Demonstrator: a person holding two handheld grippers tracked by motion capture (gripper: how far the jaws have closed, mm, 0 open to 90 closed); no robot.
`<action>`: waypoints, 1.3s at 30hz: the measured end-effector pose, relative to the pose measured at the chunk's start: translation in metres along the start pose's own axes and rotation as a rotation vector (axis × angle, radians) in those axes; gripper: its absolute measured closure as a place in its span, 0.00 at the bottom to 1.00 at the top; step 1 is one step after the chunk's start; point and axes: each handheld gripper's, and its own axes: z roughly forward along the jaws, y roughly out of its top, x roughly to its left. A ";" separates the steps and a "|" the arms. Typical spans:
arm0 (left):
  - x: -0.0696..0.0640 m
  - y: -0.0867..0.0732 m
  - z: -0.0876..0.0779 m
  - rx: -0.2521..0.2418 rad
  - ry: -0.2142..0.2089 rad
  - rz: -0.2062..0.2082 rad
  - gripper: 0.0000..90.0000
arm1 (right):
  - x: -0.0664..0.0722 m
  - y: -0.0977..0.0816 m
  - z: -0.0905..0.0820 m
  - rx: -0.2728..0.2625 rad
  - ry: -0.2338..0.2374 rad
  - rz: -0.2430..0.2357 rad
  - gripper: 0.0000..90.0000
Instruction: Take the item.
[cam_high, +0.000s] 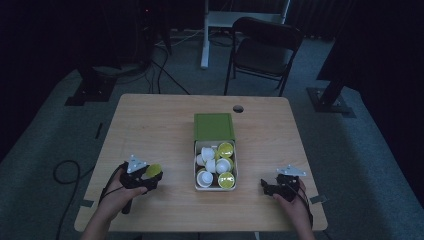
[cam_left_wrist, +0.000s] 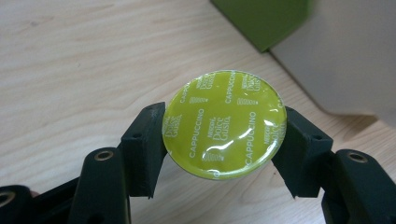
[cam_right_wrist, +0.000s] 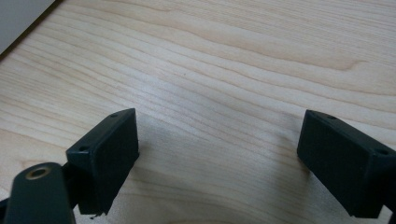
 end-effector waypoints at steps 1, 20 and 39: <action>0.002 -0.002 0.000 0.002 0.001 -0.004 0.44 | 0.000 0.000 0.000 0.000 0.000 0.000 0.14; 0.029 -0.036 -0.001 0.048 0.068 -0.075 0.44 | 0.000 0.000 0.000 0.000 0.000 0.000 0.14; 0.038 -0.051 0.004 0.060 0.103 -0.103 0.44 | 0.000 0.000 0.000 0.000 0.000 0.000 0.14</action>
